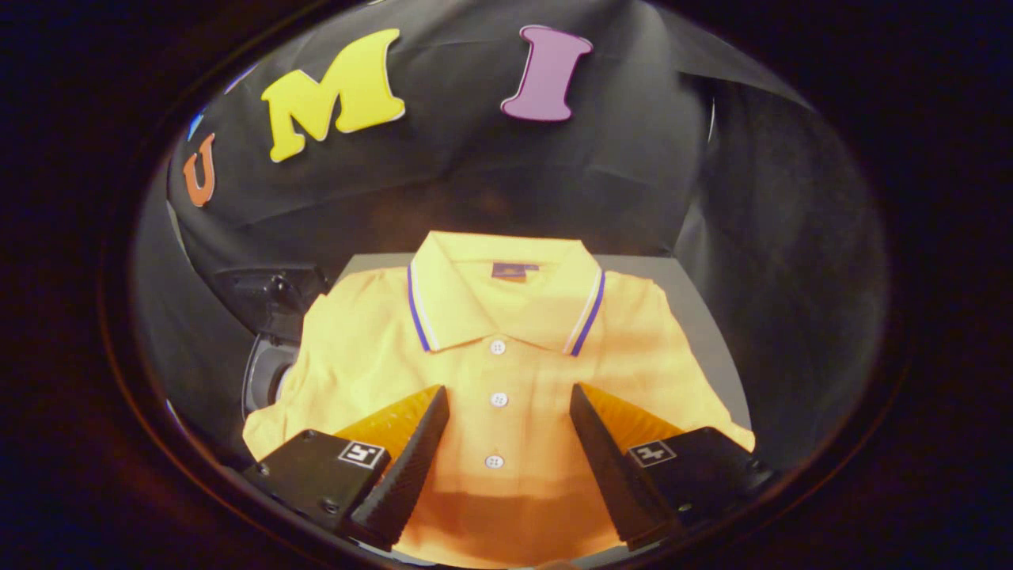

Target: Put the clothes into the washing machine and then close the washing machine lid.

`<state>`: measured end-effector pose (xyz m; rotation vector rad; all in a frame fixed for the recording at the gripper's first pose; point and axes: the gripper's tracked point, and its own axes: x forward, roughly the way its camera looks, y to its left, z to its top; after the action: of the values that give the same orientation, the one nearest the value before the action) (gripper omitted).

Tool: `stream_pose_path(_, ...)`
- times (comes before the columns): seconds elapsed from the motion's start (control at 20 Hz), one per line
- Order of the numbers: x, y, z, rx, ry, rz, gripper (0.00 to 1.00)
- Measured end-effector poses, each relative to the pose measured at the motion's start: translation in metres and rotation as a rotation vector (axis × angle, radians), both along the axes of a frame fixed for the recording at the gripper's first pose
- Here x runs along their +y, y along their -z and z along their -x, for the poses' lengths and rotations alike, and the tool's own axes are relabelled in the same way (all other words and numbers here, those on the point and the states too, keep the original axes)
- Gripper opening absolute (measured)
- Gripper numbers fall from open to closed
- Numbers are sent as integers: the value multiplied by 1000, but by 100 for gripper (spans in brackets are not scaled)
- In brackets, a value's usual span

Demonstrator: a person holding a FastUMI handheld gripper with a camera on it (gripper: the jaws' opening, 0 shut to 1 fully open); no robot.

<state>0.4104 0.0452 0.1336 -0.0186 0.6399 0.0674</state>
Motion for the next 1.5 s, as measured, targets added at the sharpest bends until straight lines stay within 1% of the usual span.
stream_pose_path(0.05, 2, 9, -5, 20, -22, 6, 94)
stream_pose_path(0.2, 2, 6, -2, 3, -46, 4, 84)
stream_pose_path(0.25, 1, 4, -3, -16, -30, -14, 76)
stream_pose_path(0.3, 2, 2, -2, -25, -33, -13, 68)
stream_pose_path(0.35, 0, 6, -2, -29, -31, -12, 57)
stream_pose_path(0.45, 3, 5, 3, -34, -6, -5, 30)
stream_pose_path(0.5, 3, 4, 8, -38, 6, 10, 18)
stream_pose_path(0.55, 4, 6, 16, -38, 3, 25, 8)
stream_pose_path(0.6, 7, 7, 24, -39, -8, 22, 7)
stream_pose_path(0.65, 10, 6, 31, -36, -18, -8, 6)
stream_pose_path(0.75, 25, 1, 46, -42, -34, -119, 5)
stream_pose_path(0.8, 28, -3, 50, -57, -38, -149, 4)
stream_pose_path(0.95, 42, -19, 74, -109, -53, -183, 4)
stream_pose_path(1.1, 62, -53, 94, -176, -80, -227, 4)
stream_pose_path(1.3, 101, -94, 119, -245, -121, -292, 4)
stream_pose_path(1.5, 147, -130, 146, -305, -178, -310, 4)
